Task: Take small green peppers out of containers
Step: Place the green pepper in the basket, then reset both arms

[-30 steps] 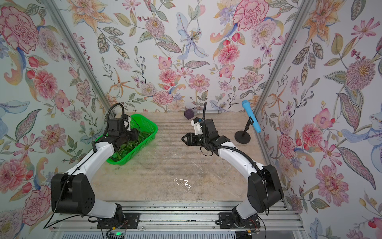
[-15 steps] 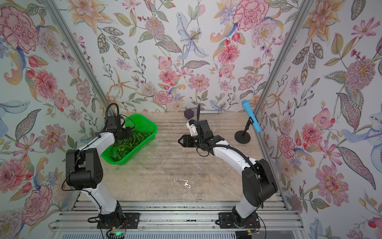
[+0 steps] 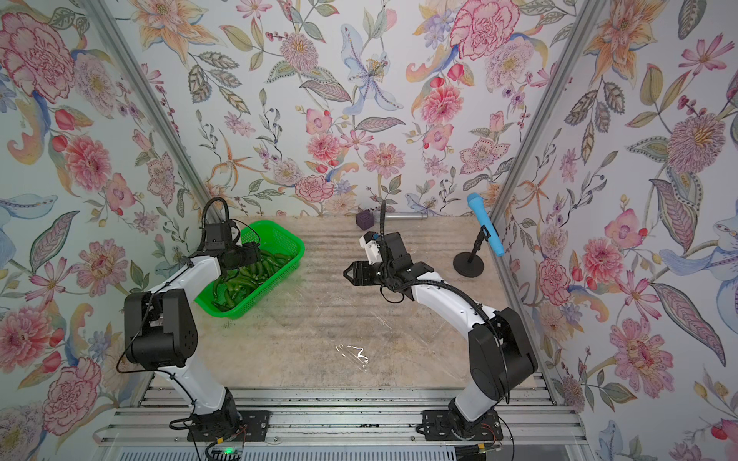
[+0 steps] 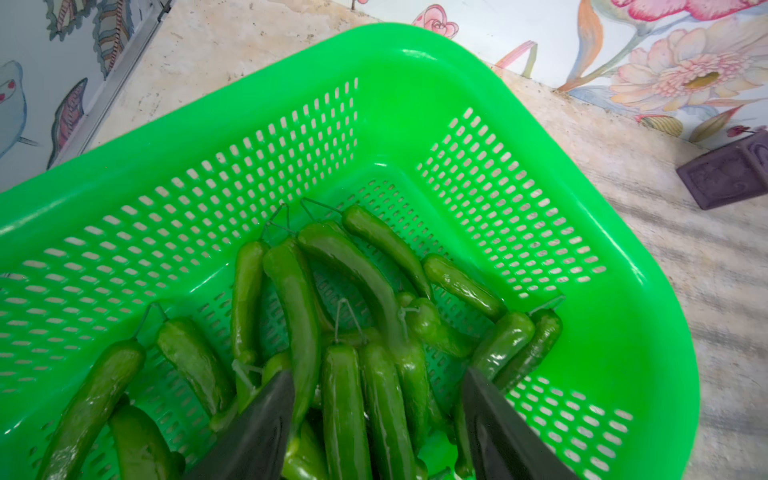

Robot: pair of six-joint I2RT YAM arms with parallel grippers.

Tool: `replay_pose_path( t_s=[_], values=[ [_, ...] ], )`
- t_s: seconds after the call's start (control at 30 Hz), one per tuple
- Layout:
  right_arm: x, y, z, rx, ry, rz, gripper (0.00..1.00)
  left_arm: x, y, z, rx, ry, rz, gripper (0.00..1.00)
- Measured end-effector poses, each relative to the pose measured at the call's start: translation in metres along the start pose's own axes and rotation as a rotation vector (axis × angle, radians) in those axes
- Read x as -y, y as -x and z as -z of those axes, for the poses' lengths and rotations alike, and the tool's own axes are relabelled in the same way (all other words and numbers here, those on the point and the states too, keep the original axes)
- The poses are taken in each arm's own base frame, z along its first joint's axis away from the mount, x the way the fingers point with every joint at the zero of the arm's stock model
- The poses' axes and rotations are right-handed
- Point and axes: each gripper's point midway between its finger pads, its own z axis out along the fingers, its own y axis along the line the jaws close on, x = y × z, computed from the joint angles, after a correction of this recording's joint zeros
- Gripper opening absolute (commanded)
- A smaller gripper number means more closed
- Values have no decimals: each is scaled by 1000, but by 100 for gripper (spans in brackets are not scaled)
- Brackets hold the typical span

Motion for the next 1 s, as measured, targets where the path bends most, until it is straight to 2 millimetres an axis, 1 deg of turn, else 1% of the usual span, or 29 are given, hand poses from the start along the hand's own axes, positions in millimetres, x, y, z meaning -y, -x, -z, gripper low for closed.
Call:
replay_pose_path(
  t_s=[0.07, 0.13, 0.17, 0.2, 0.27, 0.33, 0.37, 0.4, 0.43, 0.5, 0.57, 0.7, 0.8, 0.93, 1.0],
  values=[
    [5, 0, 6, 12, -38, 24, 69, 3, 2, 16, 38, -11, -7, 79],
    [11, 1, 14, 32, -86, 53, 70, 7, 9, 40, 100, -24, -24, 88],
    [15, 1, 21, 47, -116, 68, 71, 9, 13, 53, 135, -31, -30, 96],
    [19, 2, 27, 63, -147, 80, 71, 12, 19, 68, 180, -39, -36, 100],
    [27, 3, 42, 99, -208, 102, 73, 16, 32, 94, 264, -51, -57, 100],
    [35, 5, 58, 143, -275, 120, 76, 19, 41, 114, 333, -56, -70, 100],
    [41, 6, 67, 168, -317, 127, 83, 19, 43, 121, 360, -51, -76, 100],
    [46, 6, 76, 193, -361, 137, 86, 17, 44, 126, 377, -40, -77, 100],
    [53, 6, 85, 217, -406, 140, 89, 14, 43, 127, 387, -28, -76, 100],
    [68, 3, 103, 268, -498, 152, 100, 8, 38, 126, 402, 1, -83, 100],
    [85, -3, 119, 320, -574, 160, 100, 1, 24, 121, 414, 23, -90, 100],
    [123, -26, 149, 417, -721, 149, 100, -14, -11, 118, 440, 62, -96, 100],
    [144, -43, 166, 468, -804, 150, 100, -23, -23, 123, 497, 92, -102, 100],
    [161, -55, 177, 515, -870, 149, 100, -34, -31, 131, 592, 147, -123, 100],
    [166, -58, 179, 527, -888, 163, 100, -42, -42, 131, 615, 182, -146, 100]
  ],
)
